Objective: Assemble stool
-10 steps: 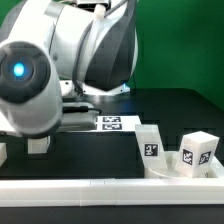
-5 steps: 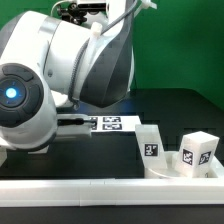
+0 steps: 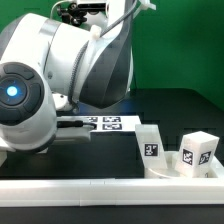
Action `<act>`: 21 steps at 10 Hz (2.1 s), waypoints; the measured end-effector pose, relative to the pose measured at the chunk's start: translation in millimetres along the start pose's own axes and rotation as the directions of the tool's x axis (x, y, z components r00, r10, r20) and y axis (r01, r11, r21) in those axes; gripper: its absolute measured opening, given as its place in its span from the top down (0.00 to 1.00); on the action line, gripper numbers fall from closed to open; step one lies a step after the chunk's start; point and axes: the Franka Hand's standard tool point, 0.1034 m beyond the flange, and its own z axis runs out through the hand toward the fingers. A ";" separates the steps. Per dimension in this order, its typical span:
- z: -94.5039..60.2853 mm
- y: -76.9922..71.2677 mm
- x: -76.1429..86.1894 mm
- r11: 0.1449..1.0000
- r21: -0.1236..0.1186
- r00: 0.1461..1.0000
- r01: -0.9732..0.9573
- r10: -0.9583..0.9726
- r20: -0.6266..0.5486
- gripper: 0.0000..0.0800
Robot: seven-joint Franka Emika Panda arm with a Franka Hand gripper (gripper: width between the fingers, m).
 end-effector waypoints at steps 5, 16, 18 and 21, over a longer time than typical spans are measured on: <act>0.2 0.1 -0.1 1.000 0.000 1.000 0.000 0.000 0.001 0.58; -83.8 -58.3 -46.2 0.977 0.087 0.977 -0.193 0.200 -0.075 0.58; -84.3 -55.0 -41.6 0.979 0.086 0.975 -0.185 0.194 -0.105 0.58; -92.6 -59.6 -35.1 0.975 0.135 0.920 -0.176 0.211 -0.329 0.58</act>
Offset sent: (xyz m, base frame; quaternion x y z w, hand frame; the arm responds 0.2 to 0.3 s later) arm -0.0016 0.0006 0.0001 -0.0027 -0.0040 0.0034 1.0000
